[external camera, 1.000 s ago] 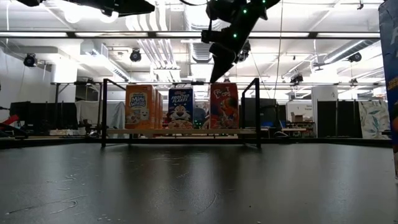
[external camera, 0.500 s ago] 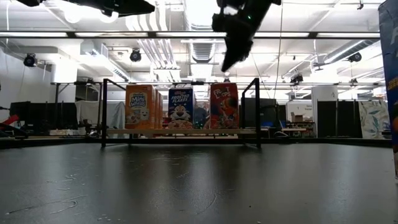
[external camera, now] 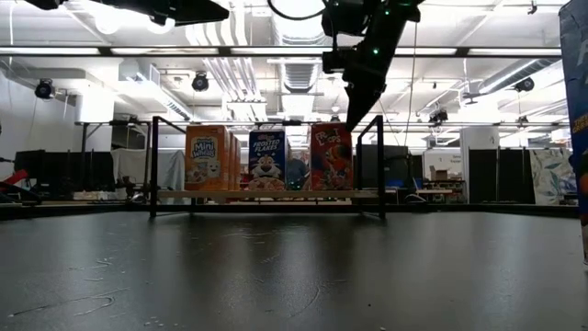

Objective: Stack cereal on shelf
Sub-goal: Put the red cereal box on the shelf aligned with other red cereal boxes

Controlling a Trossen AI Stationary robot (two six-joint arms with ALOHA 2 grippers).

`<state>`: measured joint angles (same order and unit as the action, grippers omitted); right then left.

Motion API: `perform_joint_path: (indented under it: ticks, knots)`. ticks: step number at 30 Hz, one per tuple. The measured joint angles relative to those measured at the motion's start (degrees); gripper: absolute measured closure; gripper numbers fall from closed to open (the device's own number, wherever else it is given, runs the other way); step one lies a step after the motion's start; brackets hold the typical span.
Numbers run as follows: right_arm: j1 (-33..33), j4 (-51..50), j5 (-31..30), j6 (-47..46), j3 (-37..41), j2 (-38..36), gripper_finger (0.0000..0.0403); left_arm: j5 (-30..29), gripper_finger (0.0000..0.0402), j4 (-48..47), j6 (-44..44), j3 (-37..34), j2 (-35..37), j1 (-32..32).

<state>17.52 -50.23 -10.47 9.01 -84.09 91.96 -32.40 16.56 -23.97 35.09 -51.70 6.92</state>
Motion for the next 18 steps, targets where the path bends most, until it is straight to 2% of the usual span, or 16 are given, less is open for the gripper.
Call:
perform_joint_path:
  ticks: [12, 18]
  knots:
    - [0.79, 1.31, -1.45, 1.03, 0.0, 0.0, 0.0392, 0.0, 0.0226, -0.12, 0.46, 0.0, 0.0, 0.01]
    - [0.57, 2.36, 1.91, 0.57, 0.03, 0.19, 0.0392, 0.0, 0.0226, -0.15, 0.46, 0.0, 0.01, 0.0]
